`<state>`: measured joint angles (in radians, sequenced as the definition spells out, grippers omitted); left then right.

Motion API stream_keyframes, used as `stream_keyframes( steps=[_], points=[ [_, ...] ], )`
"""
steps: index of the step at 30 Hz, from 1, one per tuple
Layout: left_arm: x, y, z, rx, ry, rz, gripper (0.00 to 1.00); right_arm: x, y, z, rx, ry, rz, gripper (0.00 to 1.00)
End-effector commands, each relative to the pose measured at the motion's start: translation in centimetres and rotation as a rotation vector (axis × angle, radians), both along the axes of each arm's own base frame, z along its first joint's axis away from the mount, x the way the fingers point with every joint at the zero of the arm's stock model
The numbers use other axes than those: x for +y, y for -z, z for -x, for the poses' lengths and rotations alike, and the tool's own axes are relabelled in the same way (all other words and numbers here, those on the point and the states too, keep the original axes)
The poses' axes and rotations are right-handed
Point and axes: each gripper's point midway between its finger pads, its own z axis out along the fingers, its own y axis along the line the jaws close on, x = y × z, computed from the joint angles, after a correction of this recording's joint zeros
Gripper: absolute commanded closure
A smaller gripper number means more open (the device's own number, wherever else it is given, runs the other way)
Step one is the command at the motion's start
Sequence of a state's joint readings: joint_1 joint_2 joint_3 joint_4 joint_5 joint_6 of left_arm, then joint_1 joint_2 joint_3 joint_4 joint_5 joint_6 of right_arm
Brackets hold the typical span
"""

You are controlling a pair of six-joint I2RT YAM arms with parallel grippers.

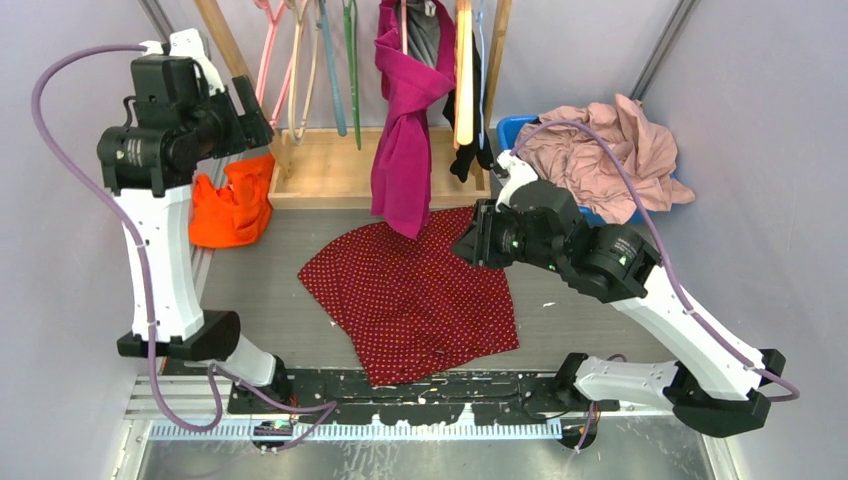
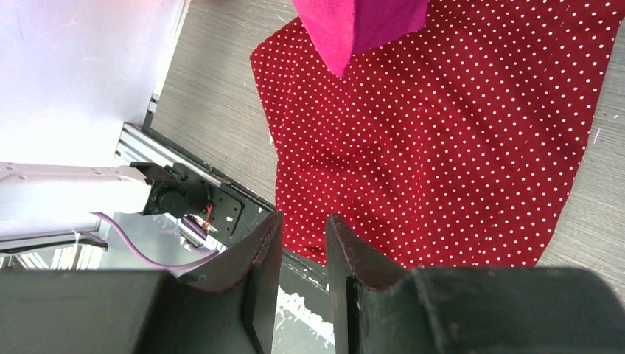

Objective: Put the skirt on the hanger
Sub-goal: Pick up the hanger from the clothesline.

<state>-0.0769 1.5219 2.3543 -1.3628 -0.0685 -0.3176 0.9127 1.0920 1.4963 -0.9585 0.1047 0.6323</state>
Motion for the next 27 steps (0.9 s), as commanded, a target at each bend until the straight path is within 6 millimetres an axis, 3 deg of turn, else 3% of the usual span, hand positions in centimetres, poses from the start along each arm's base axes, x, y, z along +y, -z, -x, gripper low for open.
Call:
stream_keyframes(
  steps=[1,7,19,23,27],
  points=[
    [-1.1,-1.2,-3.3,-0.078,0.093,0.015,0.23,-0.5,-1.2,0.0,-0.048,0.021,-0.047,0.66],
    [-2.0,-1.7,-5.3,-0.138,0.135,0.035,0.24,-1.5,0.5,0.3,-0.037,0.035,-0.018,0.66],
    [-1.3,-1.1,-8.5,-0.142,0.097,-0.001,0.27,-1.8,2.6,0.7,-0.009,0.035,0.003,0.66],
    [-0.8,-1.4,-9.0,-0.159,0.079,-0.022,0.34,-1.8,3.1,0.8,-0.002,0.035,0.009,0.66],
    [-0.4,-1.8,-9.3,-0.181,0.063,-0.040,0.56,-1.8,3.5,0.8,0.003,0.032,0.015,0.66]
  ],
)
